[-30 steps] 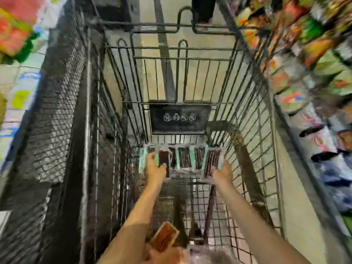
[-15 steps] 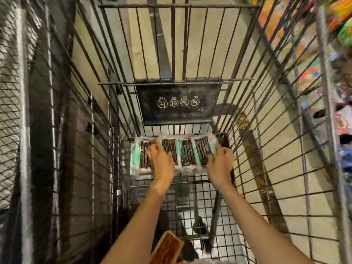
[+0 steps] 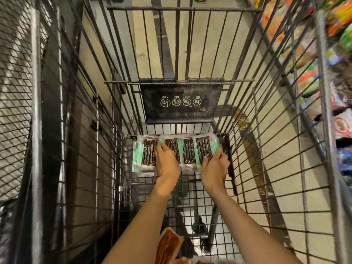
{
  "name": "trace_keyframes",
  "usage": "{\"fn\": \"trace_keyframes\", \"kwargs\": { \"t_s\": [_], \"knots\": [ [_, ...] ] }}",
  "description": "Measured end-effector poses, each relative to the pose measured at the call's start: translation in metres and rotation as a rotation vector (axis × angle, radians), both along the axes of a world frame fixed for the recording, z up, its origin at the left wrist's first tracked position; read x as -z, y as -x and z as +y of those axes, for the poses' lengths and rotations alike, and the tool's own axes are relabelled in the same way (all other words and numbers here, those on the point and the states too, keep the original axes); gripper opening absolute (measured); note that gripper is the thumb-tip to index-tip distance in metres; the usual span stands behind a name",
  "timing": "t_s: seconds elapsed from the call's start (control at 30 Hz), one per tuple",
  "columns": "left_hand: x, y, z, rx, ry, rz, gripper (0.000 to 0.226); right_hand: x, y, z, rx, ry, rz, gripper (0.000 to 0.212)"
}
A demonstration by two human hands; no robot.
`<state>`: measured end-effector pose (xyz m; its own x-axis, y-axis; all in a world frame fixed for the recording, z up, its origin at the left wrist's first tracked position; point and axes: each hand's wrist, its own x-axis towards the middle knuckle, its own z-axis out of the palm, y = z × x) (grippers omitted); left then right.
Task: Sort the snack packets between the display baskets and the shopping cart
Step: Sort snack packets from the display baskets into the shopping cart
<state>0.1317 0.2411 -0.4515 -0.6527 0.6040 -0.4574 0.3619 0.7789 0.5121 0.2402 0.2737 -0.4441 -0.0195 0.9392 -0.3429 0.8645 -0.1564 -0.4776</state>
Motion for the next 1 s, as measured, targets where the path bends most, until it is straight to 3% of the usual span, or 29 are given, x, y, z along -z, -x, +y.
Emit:
{"fn": "trace_keyframes", "kwargs": {
  "t_s": [0.2, 0.43, 0.53, 0.67, 0.8, 0.93, 1.0],
  "knots": [
    [0.005, 0.004, -0.006, 0.104, 0.042, 0.083, 0.055, 0.002, 0.0, -0.001, 0.002, -0.002, -0.005, 0.053],
    [-0.01, 0.011, -0.006, 0.153, 0.082, -0.005, 0.06, -0.004, -0.016, 0.01, -0.127, 0.092, -0.009, 0.05],
    [-0.03, 0.01, -0.026, 0.194, 0.009, 0.046, 0.063, -0.021, -0.04, 0.003, -0.14, 0.025, 0.014, 0.055],
    [-0.062, -0.014, -0.081, 0.19, -0.141, -0.065, 0.048, -0.052, -0.085, -0.036, -0.233, 0.014, 0.066, 0.038],
    [-0.079, -0.054, -0.136, 0.26, -0.014, -0.098, 0.043, -0.082, -0.131, -0.089, -0.31, 0.162, 0.038, 0.036],
    [-0.094, -0.11, -0.186, 0.355, 0.034, -0.184, 0.043, -0.101, -0.17, -0.139, -0.434, 0.429, -0.098, 0.051],
    [-0.102, -0.134, -0.209, 0.467, 0.021, -0.153, 0.044, -0.11, -0.18, -0.159, -0.474, 0.463, -0.142, 0.054]
  ]
}}
